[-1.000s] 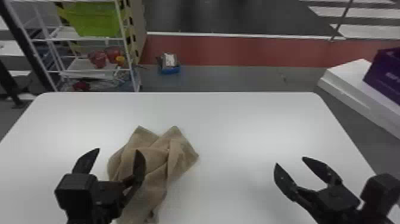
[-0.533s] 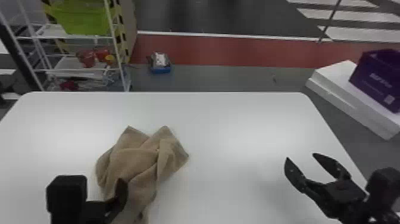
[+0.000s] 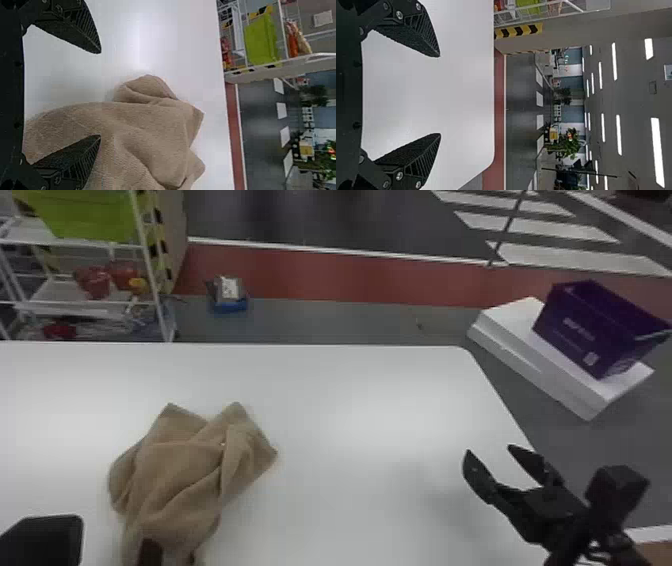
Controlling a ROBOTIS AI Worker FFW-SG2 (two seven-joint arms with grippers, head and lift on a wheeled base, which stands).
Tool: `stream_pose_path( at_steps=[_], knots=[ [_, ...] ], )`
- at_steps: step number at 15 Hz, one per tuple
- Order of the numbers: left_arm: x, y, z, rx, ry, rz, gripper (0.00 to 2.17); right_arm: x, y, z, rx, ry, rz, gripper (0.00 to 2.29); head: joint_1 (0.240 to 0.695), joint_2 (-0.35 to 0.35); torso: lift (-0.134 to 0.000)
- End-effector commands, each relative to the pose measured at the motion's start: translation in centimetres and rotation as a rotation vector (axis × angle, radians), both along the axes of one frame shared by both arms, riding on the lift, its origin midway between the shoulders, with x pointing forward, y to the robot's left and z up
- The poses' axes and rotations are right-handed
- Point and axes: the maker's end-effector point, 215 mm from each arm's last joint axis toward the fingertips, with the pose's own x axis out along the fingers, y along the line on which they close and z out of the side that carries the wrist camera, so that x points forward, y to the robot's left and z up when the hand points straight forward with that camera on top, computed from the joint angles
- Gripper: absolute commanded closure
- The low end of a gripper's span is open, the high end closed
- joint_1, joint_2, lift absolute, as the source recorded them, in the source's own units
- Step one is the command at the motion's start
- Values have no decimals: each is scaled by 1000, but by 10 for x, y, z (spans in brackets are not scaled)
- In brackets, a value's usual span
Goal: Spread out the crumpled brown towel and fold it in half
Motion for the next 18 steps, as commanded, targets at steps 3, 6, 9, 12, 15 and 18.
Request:
stream_pose_path(
  at_steps=[3, 6, 9, 12, 15, 18],
  knots=[
    [-16, -14, -5, 1, 37, -17, 151, 3, 1, 2, 3, -6, 0, 184, 695, -208, -123],
    [-37, -25, -15, -32, 130, -43, 151, 5, 4, 0, 5, -5, 3, 184, 695, -224, -123],
    [-45, -47, -23, -88, 166, -87, 194, 6, 6, -2, 6, -2, 5, 184, 695, -244, -123],
    [-44, -56, -22, -98, 164, -102, 198, 6, 6, -2, 8, -2, 6, 184, 695, -276, -123],
    [-45, -64, -28, -102, 176, -117, 198, 2, 3, -3, 8, -3, 1, 184, 695, -291, -123],
    [-44, -65, -35, -92, 185, -120, 198, 1, 0, -1, 10, -7, -1, 184, 695, -306, -123]
  ],
)
